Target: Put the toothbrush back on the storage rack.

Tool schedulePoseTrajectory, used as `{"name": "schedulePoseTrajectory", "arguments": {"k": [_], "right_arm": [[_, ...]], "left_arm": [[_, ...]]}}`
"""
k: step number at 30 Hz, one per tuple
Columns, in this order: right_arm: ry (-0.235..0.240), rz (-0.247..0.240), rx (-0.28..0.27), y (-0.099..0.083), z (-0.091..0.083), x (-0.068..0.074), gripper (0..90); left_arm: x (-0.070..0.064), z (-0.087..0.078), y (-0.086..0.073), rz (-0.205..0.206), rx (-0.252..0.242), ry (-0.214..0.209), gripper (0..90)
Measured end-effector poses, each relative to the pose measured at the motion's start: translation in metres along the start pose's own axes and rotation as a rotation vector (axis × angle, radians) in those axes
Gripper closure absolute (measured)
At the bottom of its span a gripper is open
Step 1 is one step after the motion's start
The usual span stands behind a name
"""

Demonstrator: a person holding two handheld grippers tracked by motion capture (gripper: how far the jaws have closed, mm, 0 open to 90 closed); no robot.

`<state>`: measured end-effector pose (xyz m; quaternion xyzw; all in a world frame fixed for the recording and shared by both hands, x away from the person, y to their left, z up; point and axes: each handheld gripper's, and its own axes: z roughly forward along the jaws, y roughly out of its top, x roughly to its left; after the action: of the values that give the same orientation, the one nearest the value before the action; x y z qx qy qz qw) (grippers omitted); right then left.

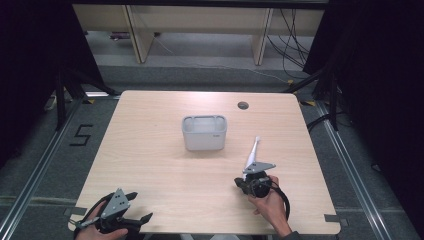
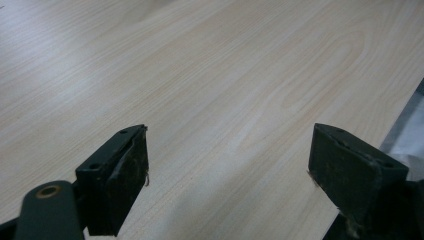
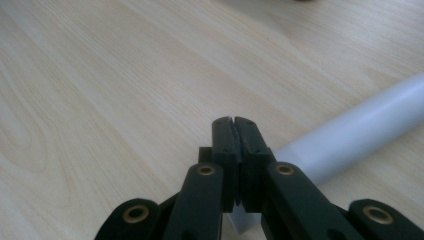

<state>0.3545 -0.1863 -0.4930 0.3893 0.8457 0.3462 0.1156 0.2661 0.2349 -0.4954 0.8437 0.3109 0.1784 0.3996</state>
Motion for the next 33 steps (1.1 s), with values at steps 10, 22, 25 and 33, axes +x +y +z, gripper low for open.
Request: {"name": "schedulePoseTrajectory", "arguments": {"k": [10, 22, 25, 33], "right_arm": [[-0.004, 0.042, 0.002, -0.008, -0.011, -0.004, 87.8], [-0.019, 0.04, -0.012, -0.015, -0.018, -0.013, 87.6], [-0.016, 0.049, -0.012, -0.016, -0.02, -0.015, 87.6], [-0.026, 0.024, -0.026, -0.018, -0.022, -0.02, 87.5]], "left_arm": [[-0.001, 0.001, -0.001, -0.008, 0.009, 0.012, 16.1], [0.0, 0.001, -0.001, 0.002, 0.012, 0.005, 16.1], [-0.001, 0.001, -0.001, -0.003, 0.004, 0.005, 16.1], [-0.001, 0.001, -0.001, 0.001, 0.014, 0.001, 16.1]]}}
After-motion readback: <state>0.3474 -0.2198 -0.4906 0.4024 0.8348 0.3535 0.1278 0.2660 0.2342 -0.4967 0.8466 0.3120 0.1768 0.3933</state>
